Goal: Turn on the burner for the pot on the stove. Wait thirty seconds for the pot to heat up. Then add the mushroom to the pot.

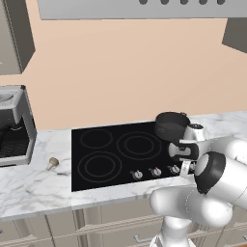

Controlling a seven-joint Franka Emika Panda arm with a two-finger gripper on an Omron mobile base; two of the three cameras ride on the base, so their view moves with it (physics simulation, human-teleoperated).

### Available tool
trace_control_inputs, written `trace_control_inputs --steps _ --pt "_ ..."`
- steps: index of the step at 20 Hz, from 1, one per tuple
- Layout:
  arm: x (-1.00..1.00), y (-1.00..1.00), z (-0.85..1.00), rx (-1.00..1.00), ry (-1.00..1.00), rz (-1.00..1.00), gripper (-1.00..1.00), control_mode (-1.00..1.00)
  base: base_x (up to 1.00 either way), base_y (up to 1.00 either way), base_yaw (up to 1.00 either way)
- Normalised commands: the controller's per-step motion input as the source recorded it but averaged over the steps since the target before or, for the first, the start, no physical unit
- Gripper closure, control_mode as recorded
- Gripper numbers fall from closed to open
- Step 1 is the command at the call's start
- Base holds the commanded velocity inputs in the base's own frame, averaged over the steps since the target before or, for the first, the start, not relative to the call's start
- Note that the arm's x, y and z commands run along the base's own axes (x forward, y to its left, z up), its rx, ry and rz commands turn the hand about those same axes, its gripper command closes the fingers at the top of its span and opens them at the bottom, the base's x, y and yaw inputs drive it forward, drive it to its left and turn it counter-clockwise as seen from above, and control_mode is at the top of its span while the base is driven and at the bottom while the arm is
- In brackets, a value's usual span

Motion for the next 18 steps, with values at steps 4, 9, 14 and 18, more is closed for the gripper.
trace_control_inputs --steps 4,9,14,18 --pt "0.0 0.0 0.0 0.0 0.0 0.0 1.0 -1.0 0.0 0.0 0.0" --pt "0.0 0.0 0.0 0.0 0.0 0.0 1.0 -1.0 0.0 0.0 0.0" --pt "0.0 0.0 0.0 0.0 0.0 0.0 1.0 -1.0 0.0 0.0 0.0" --pt "0.0 0.0 0.0 0.0 0.0 0.0 1.0 -1.0 0.0 0.0 0.0"
